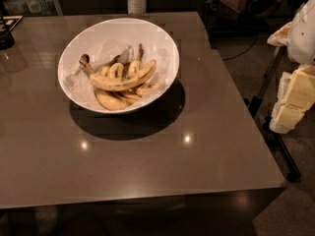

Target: Pick banana from white bowl

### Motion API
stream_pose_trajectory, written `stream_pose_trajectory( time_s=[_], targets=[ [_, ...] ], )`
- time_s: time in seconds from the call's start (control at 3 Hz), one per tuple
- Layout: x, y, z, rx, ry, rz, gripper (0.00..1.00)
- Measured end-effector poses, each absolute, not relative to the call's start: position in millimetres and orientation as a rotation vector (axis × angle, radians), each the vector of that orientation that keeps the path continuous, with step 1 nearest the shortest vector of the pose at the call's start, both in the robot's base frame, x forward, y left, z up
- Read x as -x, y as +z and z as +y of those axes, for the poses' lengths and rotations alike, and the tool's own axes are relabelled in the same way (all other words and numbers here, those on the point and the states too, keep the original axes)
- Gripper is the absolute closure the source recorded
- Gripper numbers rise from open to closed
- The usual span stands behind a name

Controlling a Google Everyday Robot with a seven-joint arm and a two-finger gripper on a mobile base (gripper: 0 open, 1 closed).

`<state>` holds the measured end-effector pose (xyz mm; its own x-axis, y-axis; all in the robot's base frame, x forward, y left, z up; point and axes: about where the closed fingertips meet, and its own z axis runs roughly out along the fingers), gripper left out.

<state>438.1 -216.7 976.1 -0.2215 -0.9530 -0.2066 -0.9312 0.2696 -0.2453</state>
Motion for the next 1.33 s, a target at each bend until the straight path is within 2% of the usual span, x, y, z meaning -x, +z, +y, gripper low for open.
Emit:
stream_pose_trajectory(
  time_s=[0.67,1.33],
  targets=[
    [-439.5,979.2,-209.5,1.736,-0.126,2.226,0.00],
    [-463.6,973.7,-162.6,1.856,-0.178,2.229,0.00]
  ],
)
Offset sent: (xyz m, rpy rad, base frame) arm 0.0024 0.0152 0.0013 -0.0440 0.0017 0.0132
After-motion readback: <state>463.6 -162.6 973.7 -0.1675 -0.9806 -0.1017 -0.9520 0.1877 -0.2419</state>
